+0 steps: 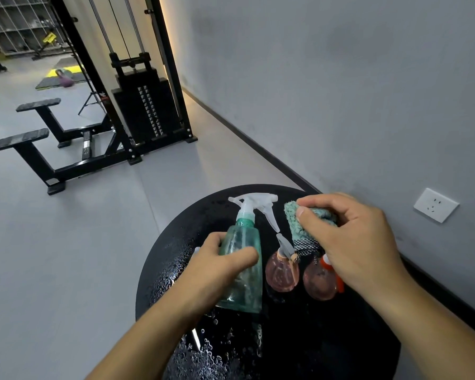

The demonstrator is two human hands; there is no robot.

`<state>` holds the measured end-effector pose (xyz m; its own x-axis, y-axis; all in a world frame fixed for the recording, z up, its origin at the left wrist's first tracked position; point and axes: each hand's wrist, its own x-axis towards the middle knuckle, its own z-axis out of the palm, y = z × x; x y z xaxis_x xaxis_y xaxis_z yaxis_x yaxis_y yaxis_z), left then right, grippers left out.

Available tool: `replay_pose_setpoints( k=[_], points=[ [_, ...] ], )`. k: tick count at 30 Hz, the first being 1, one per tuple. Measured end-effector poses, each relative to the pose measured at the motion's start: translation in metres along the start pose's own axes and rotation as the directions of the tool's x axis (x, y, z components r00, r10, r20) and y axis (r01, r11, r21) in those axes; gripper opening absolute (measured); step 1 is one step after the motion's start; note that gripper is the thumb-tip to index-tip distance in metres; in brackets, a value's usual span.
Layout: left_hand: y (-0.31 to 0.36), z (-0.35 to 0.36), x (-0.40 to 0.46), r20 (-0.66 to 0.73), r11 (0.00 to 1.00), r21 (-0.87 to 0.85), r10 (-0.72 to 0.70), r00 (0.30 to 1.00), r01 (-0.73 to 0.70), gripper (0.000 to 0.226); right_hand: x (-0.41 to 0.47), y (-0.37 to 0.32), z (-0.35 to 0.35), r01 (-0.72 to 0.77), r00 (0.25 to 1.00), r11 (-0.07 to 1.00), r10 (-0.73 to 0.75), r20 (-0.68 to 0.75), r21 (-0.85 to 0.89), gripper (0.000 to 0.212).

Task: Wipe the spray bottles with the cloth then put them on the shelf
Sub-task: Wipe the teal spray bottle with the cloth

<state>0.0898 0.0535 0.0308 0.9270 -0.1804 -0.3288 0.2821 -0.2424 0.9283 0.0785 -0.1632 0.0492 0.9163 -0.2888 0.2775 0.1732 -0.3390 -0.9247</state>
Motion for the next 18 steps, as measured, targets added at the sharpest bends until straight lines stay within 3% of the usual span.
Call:
replay_pose_setpoints(
  k=[2, 6, 12, 18],
  points=[
    [-0.0013, -0.0002, -0.0007, 0.043, 0.999, 0.046, -0.015, 0.999, 0.013, 0.058, 0.0002, -0.0003, 0.0009, 0.030, 1.000, 0.999, -0.030, 0.001, -0.034, 0.011],
    [-0.0026, -0.0018, -0.0048, 0.071, 0.999, 0.031, 0.016, 0.997, -0.018, 0.042, 0.0008, -0.0016, 0.0034, 0.086, 0.996, 0.990, -0.086, 0.006, -0.112, 0.012],
    [-0.0010, -0.0039, -0.0065, -0.010, 0.998, 0.044, 0.046, 0.999, -0.046, 0.034, 0.0005, -0.0011, 0.0050, 0.115, 0.993, 0.987, -0.114, 0.013, -0.111, 0.012],
    [-0.0004, -0.0049, -0.0082, 0.023, 1.000, -0.016, 0.020, 1.000, -0.020, 0.031, 0.0002, -0.0006, 0.0044, 0.122, 0.992, 0.987, -0.121, 0.017, -0.105, 0.011]
  ],
)
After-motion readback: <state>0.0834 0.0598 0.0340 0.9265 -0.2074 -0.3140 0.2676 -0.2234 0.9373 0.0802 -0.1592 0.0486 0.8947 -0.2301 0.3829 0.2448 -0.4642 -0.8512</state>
